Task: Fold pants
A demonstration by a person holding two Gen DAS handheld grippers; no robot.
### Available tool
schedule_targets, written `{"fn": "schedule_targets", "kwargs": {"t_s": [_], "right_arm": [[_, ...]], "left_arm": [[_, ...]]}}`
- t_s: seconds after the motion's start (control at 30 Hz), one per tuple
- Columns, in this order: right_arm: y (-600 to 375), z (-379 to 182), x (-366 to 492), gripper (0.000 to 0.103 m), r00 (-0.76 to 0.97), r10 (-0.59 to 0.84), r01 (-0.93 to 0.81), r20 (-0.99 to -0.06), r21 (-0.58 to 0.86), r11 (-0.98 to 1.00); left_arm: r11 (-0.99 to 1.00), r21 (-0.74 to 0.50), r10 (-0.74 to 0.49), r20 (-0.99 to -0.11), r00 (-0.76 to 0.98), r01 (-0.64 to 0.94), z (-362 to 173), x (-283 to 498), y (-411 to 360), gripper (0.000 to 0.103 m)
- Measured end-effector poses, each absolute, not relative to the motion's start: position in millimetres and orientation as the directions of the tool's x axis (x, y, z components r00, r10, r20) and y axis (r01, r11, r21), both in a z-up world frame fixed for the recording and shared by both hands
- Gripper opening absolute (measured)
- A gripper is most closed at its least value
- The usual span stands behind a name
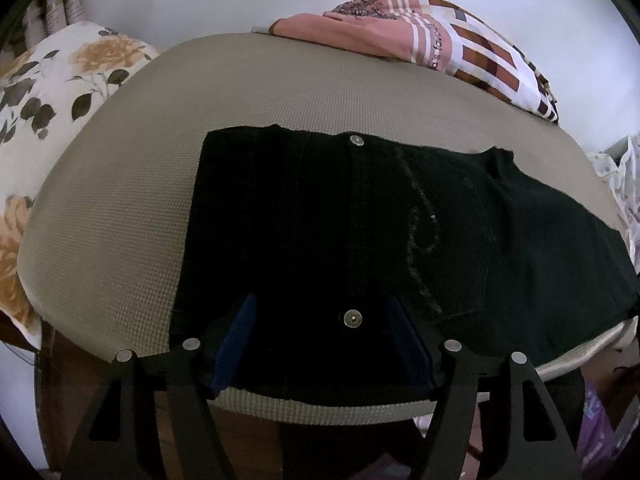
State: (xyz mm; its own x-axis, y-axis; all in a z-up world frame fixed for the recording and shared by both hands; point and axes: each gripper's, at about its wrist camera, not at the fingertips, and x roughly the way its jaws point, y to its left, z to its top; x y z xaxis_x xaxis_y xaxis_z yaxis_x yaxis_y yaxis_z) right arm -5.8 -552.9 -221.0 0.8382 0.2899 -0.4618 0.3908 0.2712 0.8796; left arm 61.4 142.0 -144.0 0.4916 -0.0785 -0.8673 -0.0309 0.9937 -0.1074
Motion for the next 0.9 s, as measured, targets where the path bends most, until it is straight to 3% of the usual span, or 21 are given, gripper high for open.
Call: {"fn": "schedule_targets", "kwargs": {"t_s": [0.13,0.3,0.73,0.9], "right_arm": [[-553.8,-206.5,-19.8,0.005,0.833,0.281,0.379,-0.477,0.861,0.338],[-562.2,-254.3,-38.2,0.002,0.828,0.297,0.435,-0.475,0.879,0.193],[-576.2,-256.6,-45.2,0.001,0.843,0.275,0.424,-0.463,0.885,0.191],[-608.6,-248.1,-76.9,0.005,0.873,0.128,0.458,-0.471,0.881,0.118]], "left_arm": [[0.992,-0.122,-0.095,-0.864,0.495,-0.024,-143.8,57.6,143.1,0.069],[0.996,-0.091,-0.076,-0.862,0.501,-0.006,-145.1,54.4,139.6,0.069],[0.998,-0.065,-0.065,-0.856,0.512,0.018,-147.3,51.3,137.6,0.070],[0.988,-0.152,-0.125,-0.825,0.551,-0.005,-127.1,45.2,150.1,0.070]]}}
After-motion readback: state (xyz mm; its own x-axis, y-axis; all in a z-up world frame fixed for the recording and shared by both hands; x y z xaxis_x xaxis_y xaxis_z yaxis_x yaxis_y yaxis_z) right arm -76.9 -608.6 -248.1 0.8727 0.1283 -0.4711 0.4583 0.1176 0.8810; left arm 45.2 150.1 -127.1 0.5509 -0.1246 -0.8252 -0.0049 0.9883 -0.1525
